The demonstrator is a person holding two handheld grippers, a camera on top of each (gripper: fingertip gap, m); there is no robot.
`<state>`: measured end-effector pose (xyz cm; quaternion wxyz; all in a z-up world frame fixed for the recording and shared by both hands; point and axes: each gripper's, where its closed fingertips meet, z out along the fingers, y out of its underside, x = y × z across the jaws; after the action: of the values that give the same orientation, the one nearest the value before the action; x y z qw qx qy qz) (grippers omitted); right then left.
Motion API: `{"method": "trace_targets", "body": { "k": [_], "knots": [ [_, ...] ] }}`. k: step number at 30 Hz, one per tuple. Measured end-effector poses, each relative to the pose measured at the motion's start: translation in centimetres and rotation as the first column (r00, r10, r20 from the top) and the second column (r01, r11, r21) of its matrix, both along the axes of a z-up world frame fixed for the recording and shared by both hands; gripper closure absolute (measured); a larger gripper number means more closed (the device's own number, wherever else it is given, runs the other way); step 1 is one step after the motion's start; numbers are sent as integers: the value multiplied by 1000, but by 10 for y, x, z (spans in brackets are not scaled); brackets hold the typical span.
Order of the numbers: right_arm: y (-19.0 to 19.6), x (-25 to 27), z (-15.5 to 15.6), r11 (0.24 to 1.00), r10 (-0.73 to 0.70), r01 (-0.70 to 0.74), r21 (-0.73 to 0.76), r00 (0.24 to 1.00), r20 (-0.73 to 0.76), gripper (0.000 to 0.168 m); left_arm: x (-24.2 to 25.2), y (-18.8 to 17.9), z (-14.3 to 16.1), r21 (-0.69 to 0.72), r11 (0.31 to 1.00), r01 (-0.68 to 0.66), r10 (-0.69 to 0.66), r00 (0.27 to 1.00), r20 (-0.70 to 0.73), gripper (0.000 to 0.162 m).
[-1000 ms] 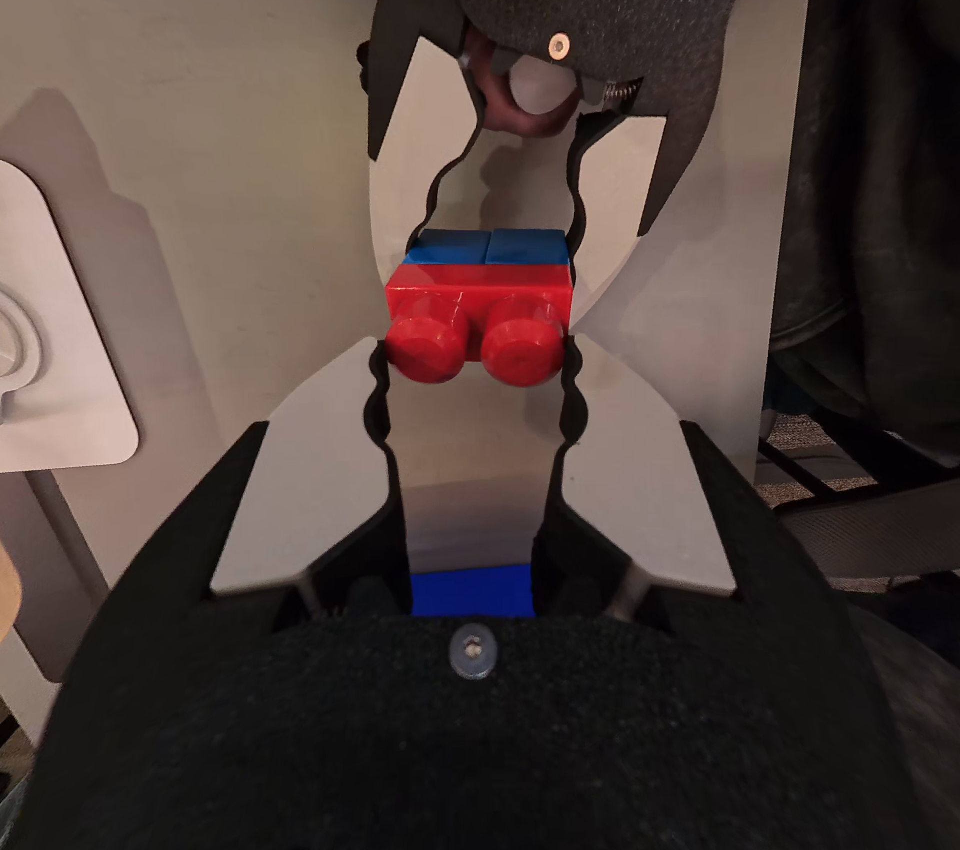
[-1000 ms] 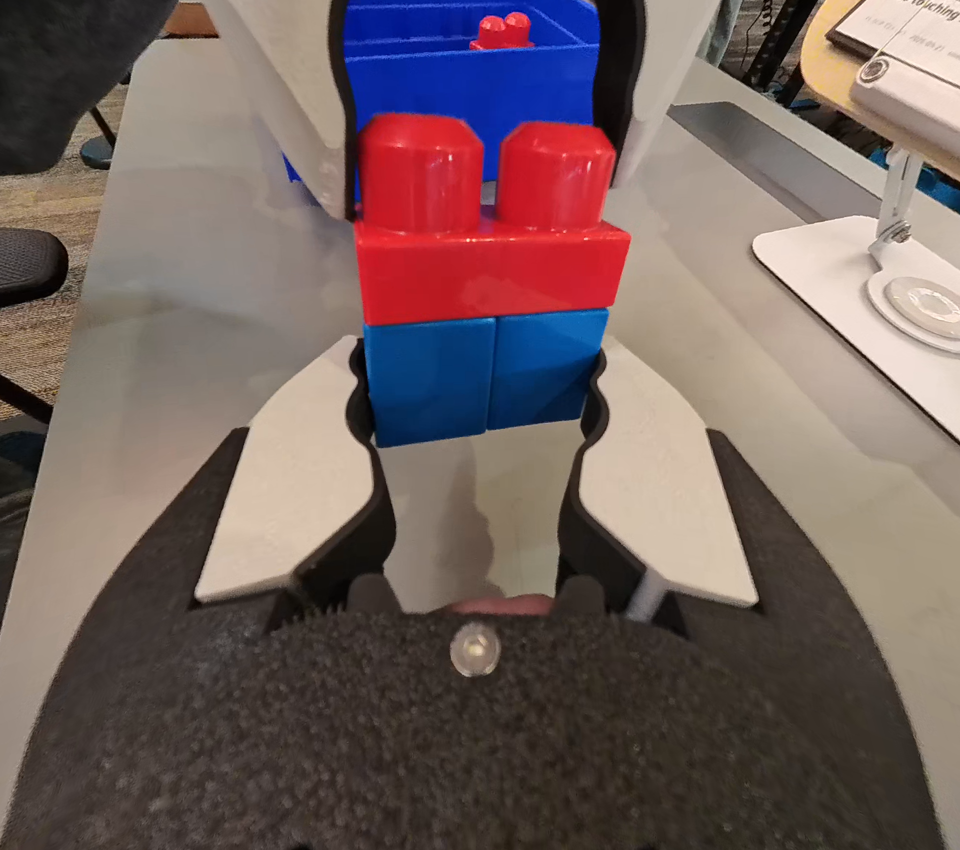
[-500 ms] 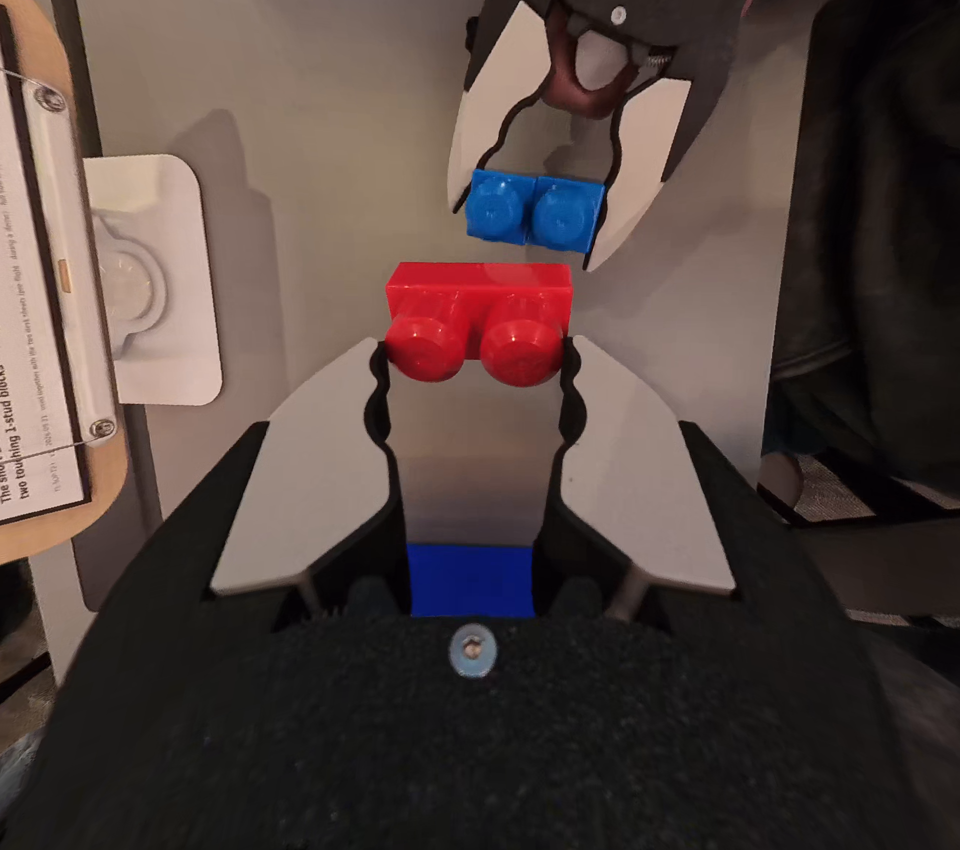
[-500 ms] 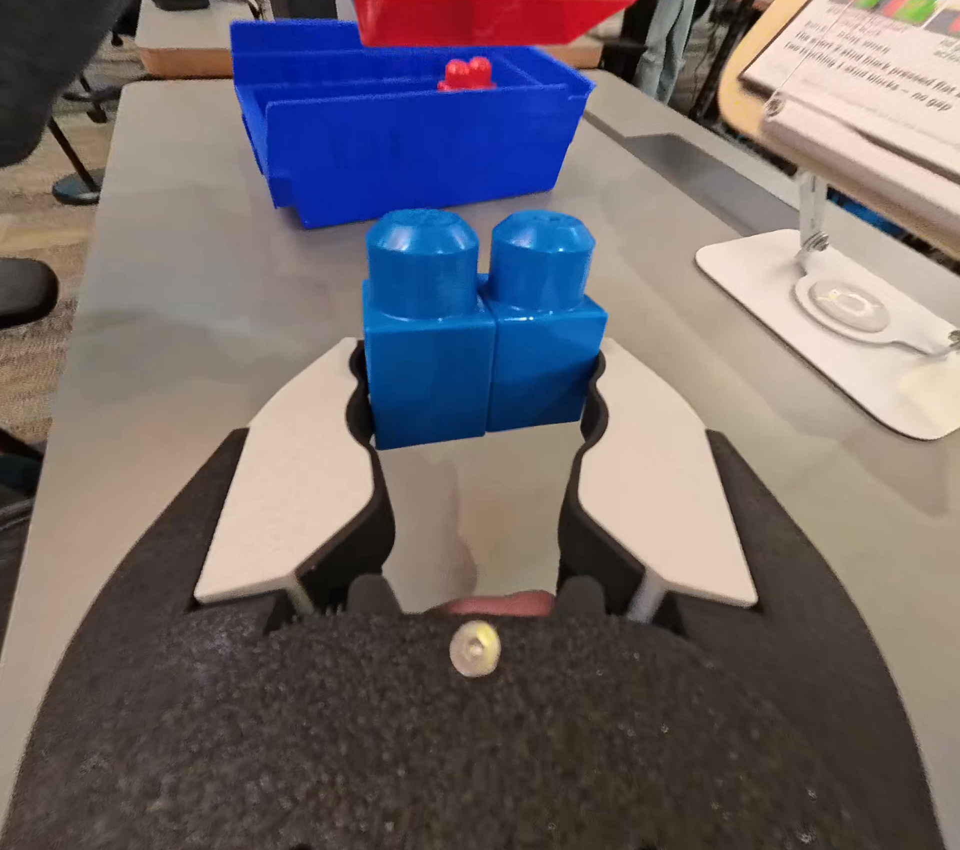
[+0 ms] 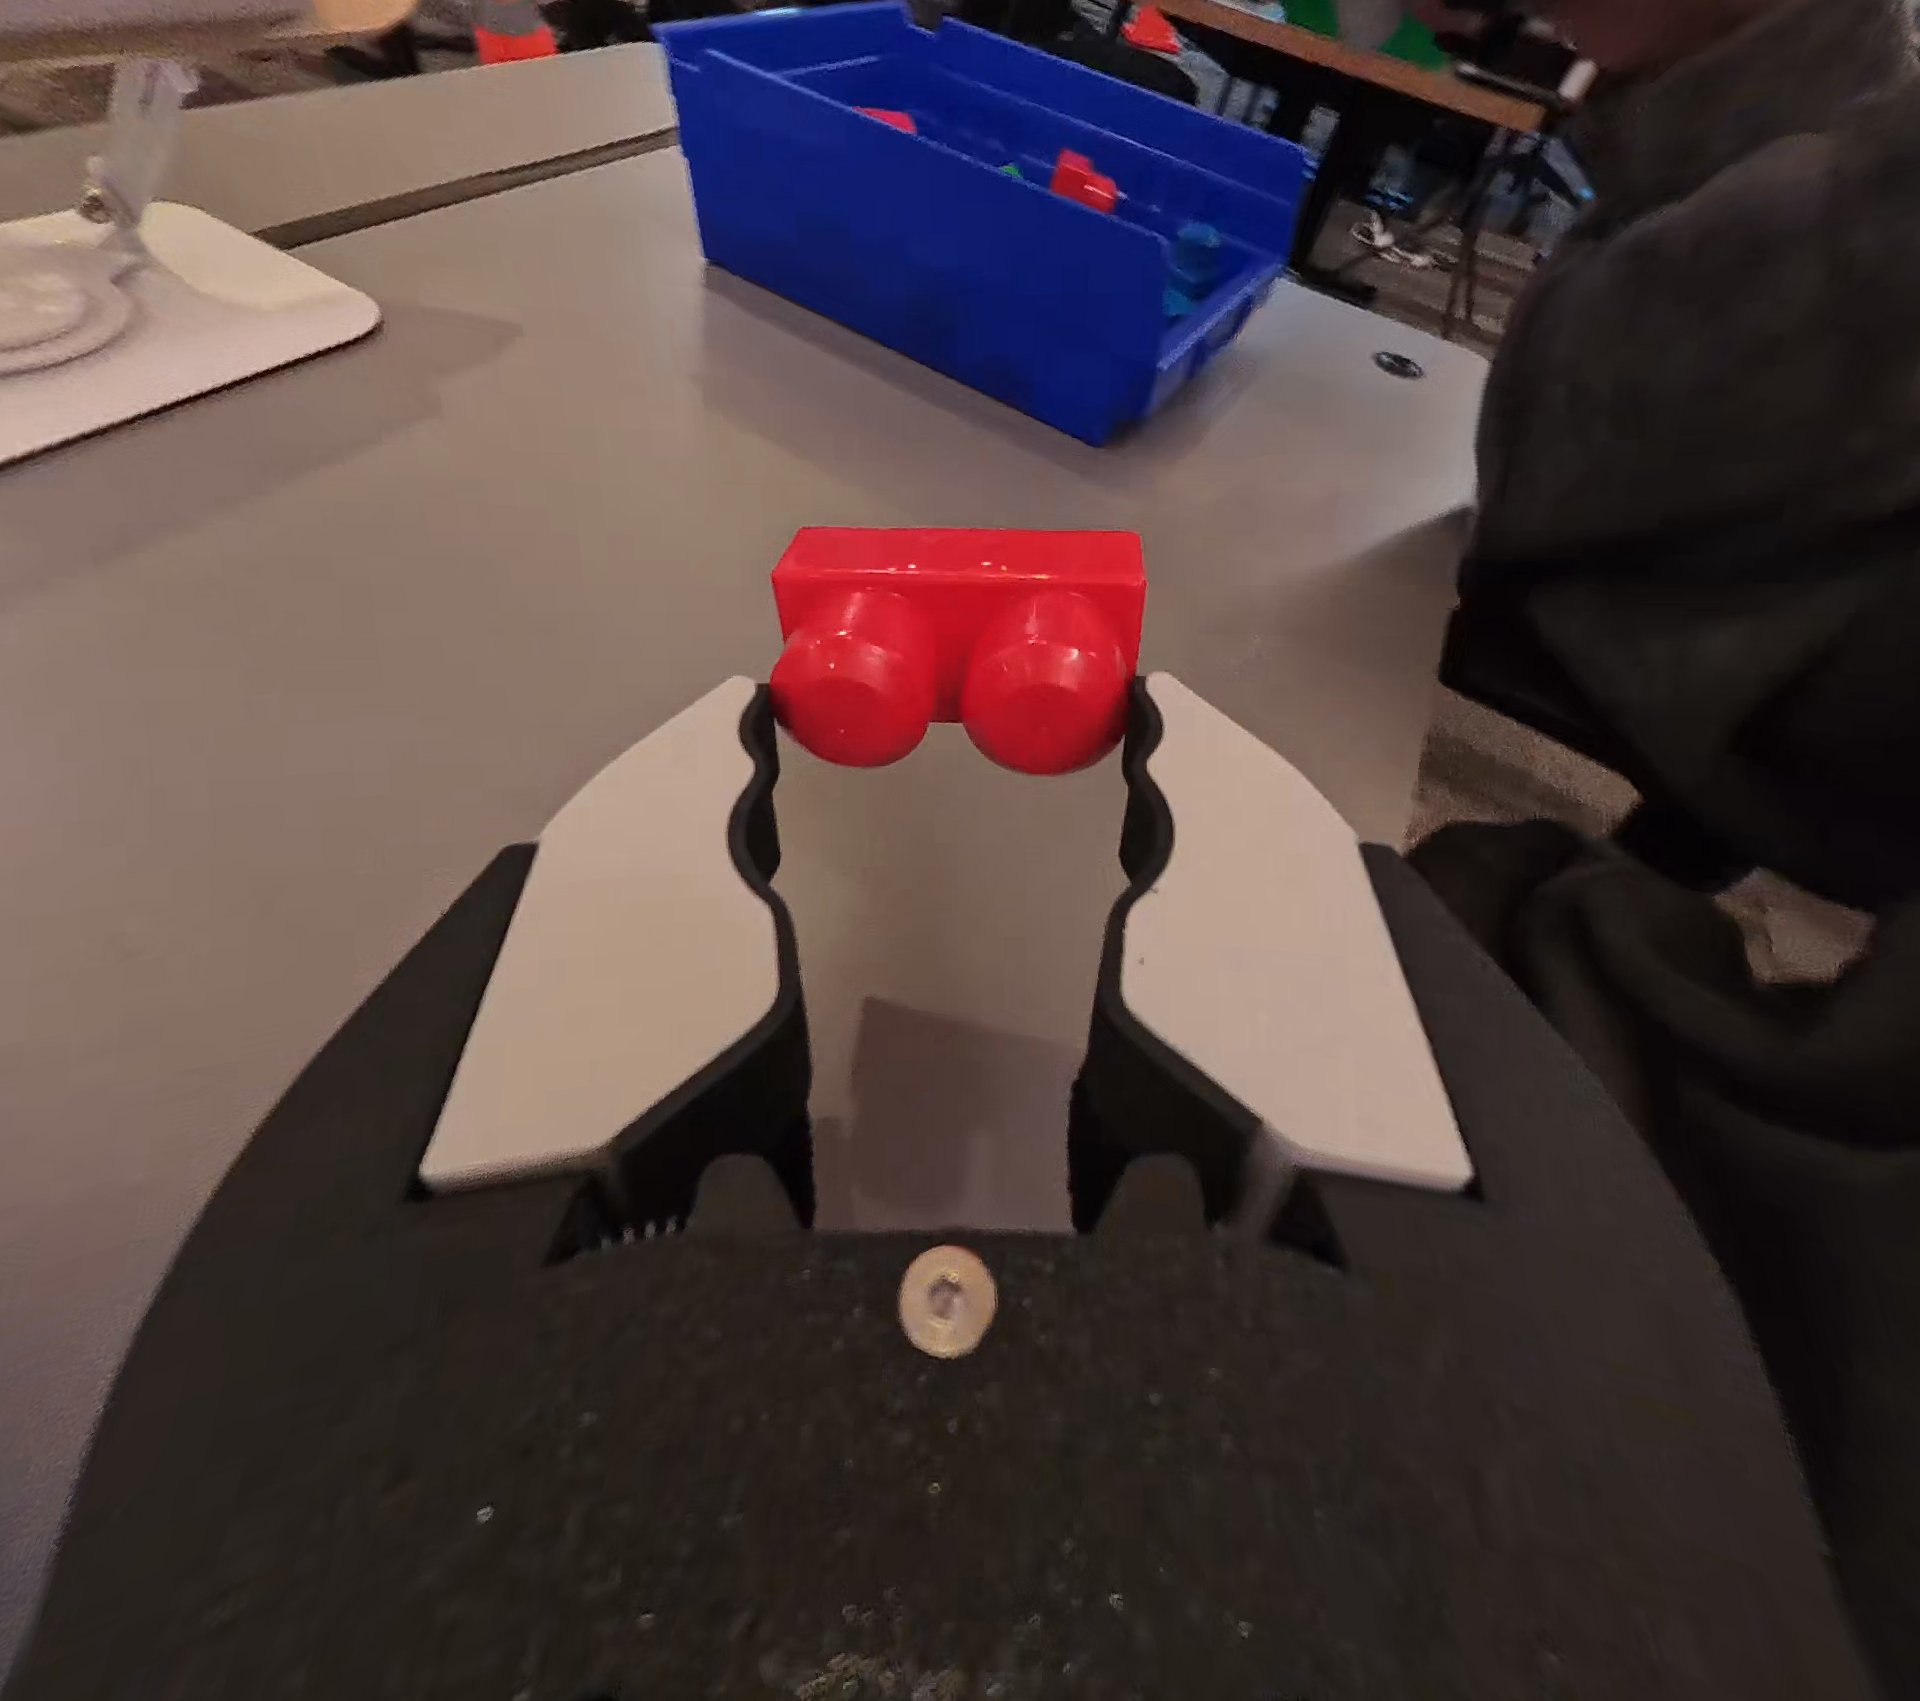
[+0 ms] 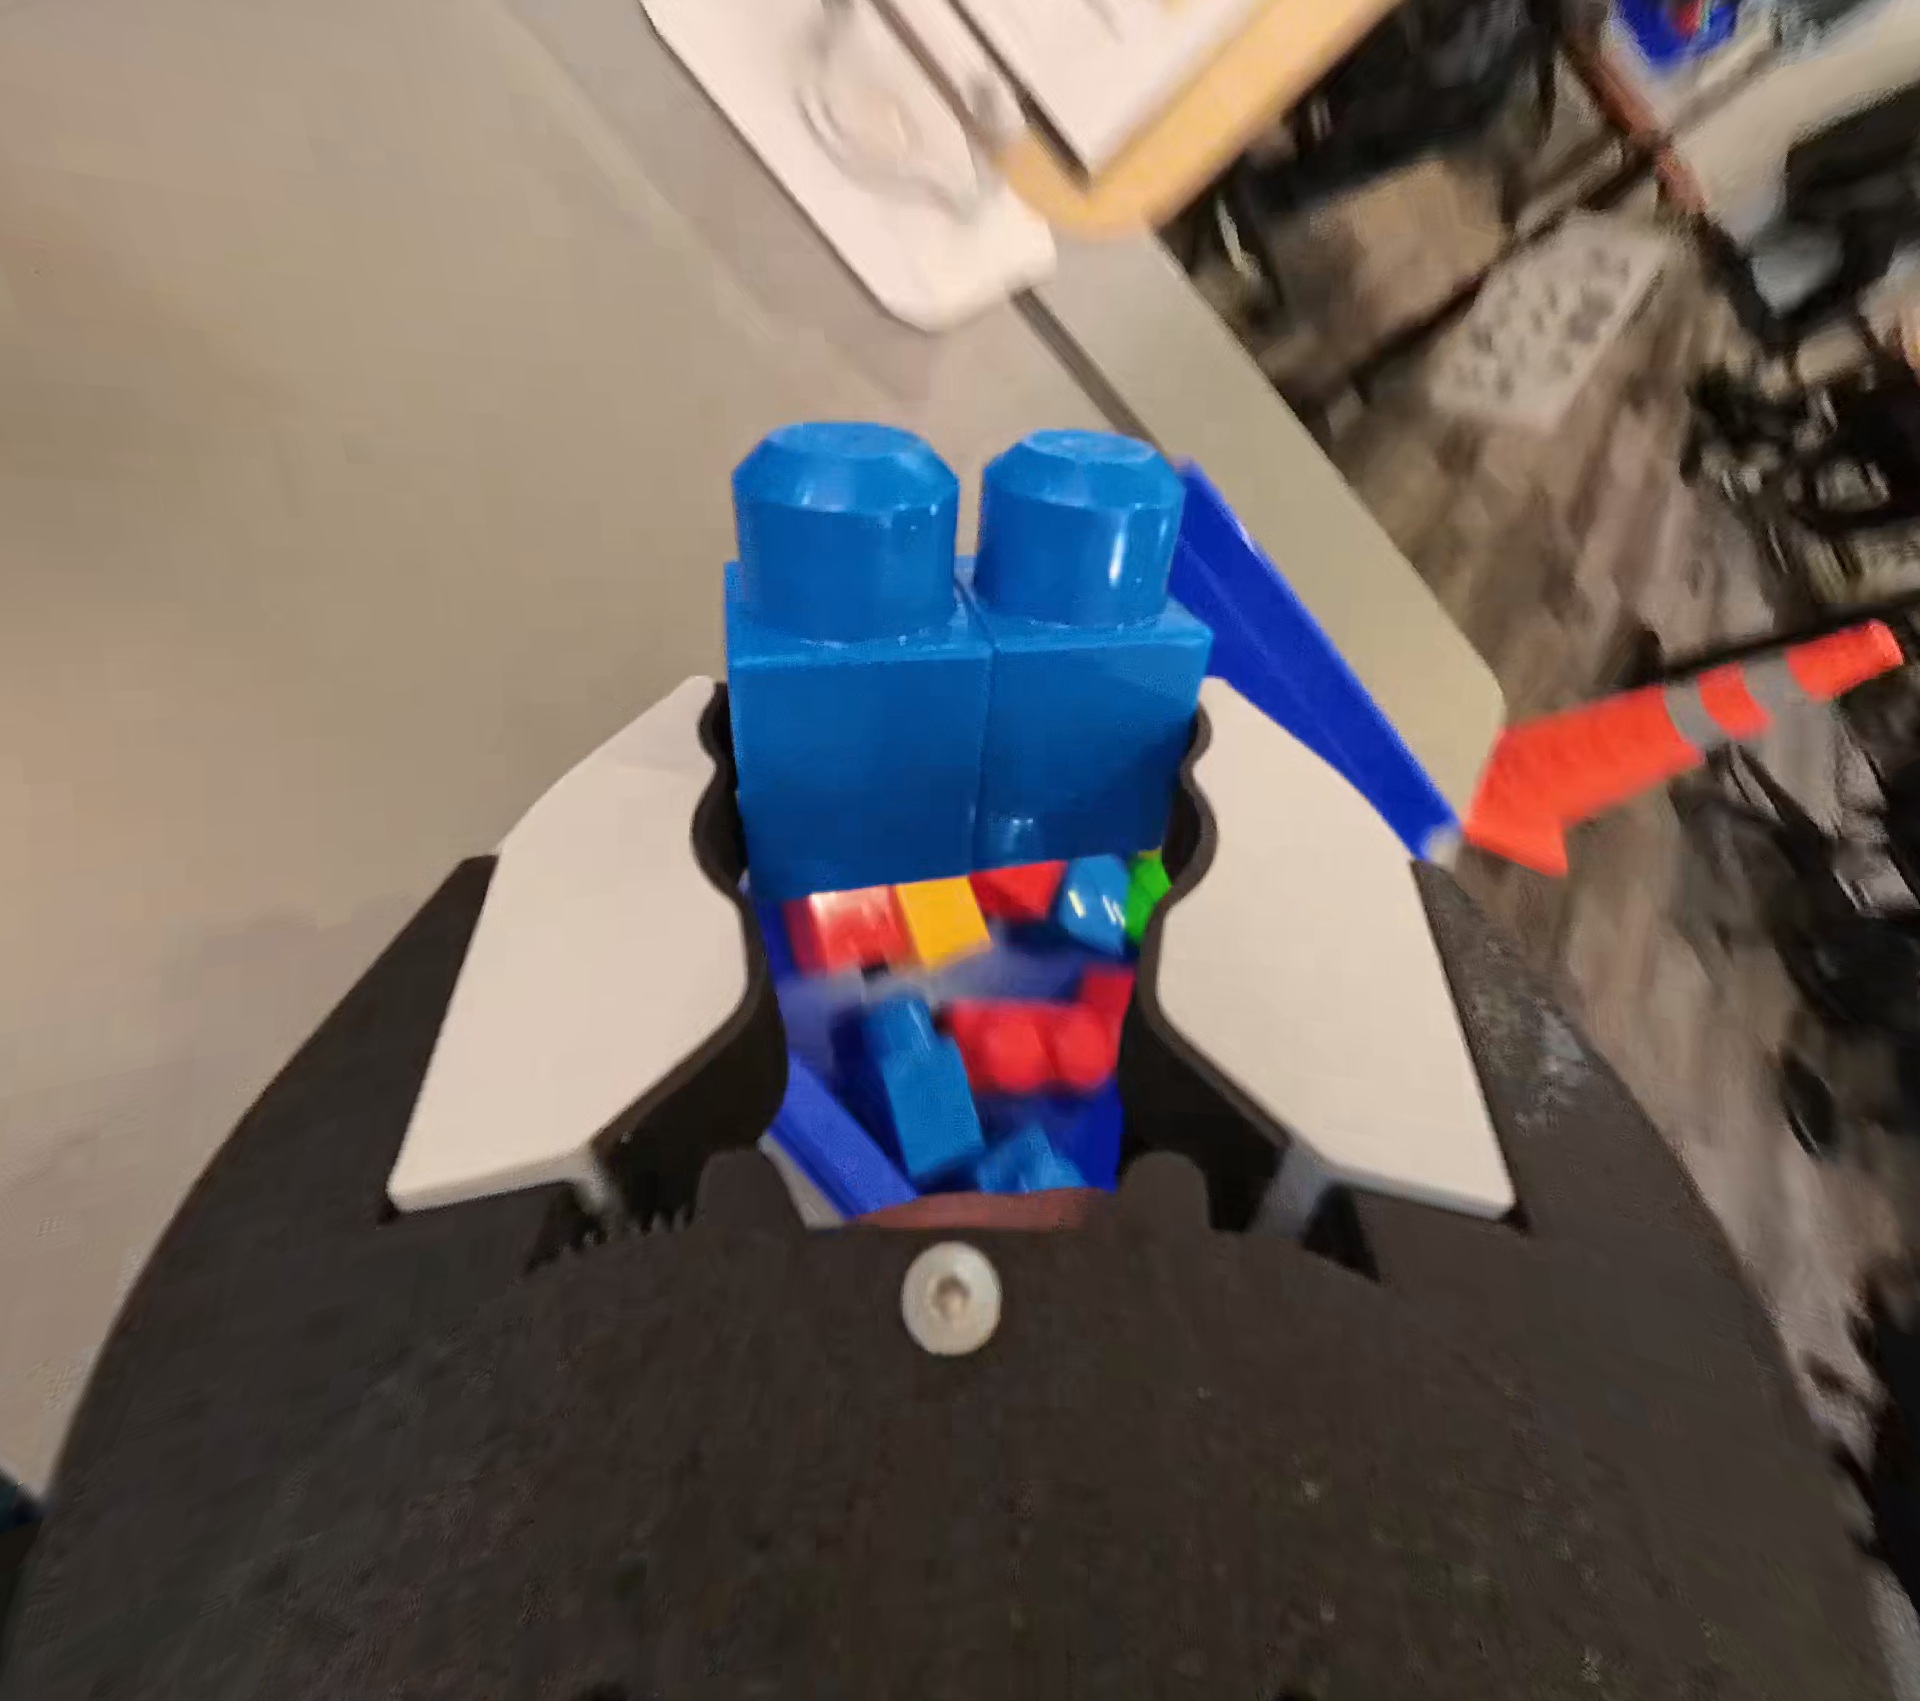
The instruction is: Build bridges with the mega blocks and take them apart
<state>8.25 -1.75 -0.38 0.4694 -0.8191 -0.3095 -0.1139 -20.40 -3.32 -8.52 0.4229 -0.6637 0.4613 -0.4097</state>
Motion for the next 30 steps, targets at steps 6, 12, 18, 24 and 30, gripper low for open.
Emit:
{"method": "trace_targets", "body": {
  "k": [6, 12, 18, 24, 30],
  "knots": [
    [25, 89, -55, 945, -189, 196, -261, 981, 49, 88, -3, -13, 22, 42, 998, 38, -41, 996, 74, 98],
    [70, 153, -126, 737, -180, 323, -594, 941, 288, 88, 7, -19, 4, 70, 993, 91, -90, 996, -15, 98],
    [87, 170, -147, 639, -113, 351, -685, 923, 367, 87, 11, -24, -10, 117, 986, 123, -112, 989, -99, 98],
    [79, 160, -89, 775, -218, 351, -525, 929, 300, 79, 2, -15, -7, 104, 991, 81, -73, 994, -83, 98],
    [15, -40, 7, 971, 239, -232, 66, 891, -386, 93, 0, -13, -9, 81, 993, 81, -74, 993, -89, 98]
  ]
}}
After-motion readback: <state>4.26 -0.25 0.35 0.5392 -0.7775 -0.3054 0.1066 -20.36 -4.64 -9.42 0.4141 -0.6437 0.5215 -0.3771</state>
